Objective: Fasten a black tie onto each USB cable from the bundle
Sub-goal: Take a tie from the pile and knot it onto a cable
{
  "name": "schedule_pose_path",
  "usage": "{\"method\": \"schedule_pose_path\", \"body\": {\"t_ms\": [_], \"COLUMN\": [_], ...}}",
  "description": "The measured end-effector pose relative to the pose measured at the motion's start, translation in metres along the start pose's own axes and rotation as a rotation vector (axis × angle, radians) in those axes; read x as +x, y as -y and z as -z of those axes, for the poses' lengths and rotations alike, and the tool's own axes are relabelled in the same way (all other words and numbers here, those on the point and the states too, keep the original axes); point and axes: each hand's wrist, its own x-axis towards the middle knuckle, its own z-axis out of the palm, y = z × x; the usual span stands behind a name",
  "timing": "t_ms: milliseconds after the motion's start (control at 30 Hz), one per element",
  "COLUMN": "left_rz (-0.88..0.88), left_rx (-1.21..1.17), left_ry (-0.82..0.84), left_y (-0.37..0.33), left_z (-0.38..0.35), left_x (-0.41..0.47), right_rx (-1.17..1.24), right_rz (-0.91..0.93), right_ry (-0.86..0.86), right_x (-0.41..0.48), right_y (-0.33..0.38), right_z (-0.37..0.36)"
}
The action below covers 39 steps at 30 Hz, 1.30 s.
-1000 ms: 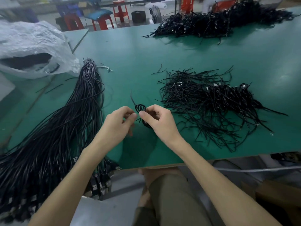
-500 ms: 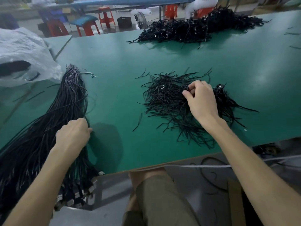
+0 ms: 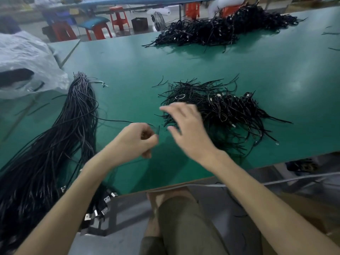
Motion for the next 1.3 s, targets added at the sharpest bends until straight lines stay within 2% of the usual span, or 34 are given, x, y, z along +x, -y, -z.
{"method": "schedule_pose_path", "body": {"t_ms": [67, 133, 233, 400, 600, 700, 800, 867, 967, 1100, 1200, 1300], "left_rz": [-0.024, -0.010, 0.003, 0.027, 0.033, 0.055, 0.098, 0.115, 0.088, 0.123, 0.250, 0.279], "left_rx": [-0.243, -0.347, -0.296, -0.277, -0.313, -0.256, -0.148, -0.153, -0.354, -0.779, -1.209, -1.435], "left_ry": [-0.031, -0.074, -0.025, 0.142, 0.142, 0.179, 0.229, 0.202, 0.084, -0.212, -0.274, -0.292], "left_y": [-0.004, 0.000, 0.018, 0.054, 0.073, 0.077, 0.081, 0.083, 0.085, 0.090, 0.093, 0.098], "left_z": [-0.001, 0.006, 0.018, 0.043, 0.067, 0.072, 0.074, 0.074, 0.067, 0.057, 0.055, 0.050], "left_x": [0.002, 0.002, -0.002, -0.027, -0.043, -0.043, -0.041, -0.043, -0.043, -0.032, -0.023, -0.015], "right_rx": [0.137, 0.301, 0.375, 0.616, 0.638, 0.631, 0.663, 0.656, 0.627, 0.672, 0.709, 0.768], "right_rz": [0.021, -0.048, -0.151, -0.461, -0.394, -0.371, -0.493, -0.572, -0.531, -0.511, -0.465, -0.414], "right_ry": [0.080, 0.096, 0.052, -0.125, -0.173, -0.173, -0.265, -0.292, -0.228, -0.217, -0.187, -0.168], "right_x": [-0.002, -0.002, -0.001, 0.000, -0.001, -0.004, -0.003, -0.002, -0.004, -0.004, -0.005, -0.005], "right_y": [0.019, 0.028, 0.030, 0.023, 0.030, 0.031, 0.023, 0.016, 0.018, 0.020, 0.019, 0.020], "right_z": [-0.019, -0.034, -0.047, -0.056, -0.063, -0.061, -0.058, -0.056, -0.057, -0.058, -0.057, -0.056]}}
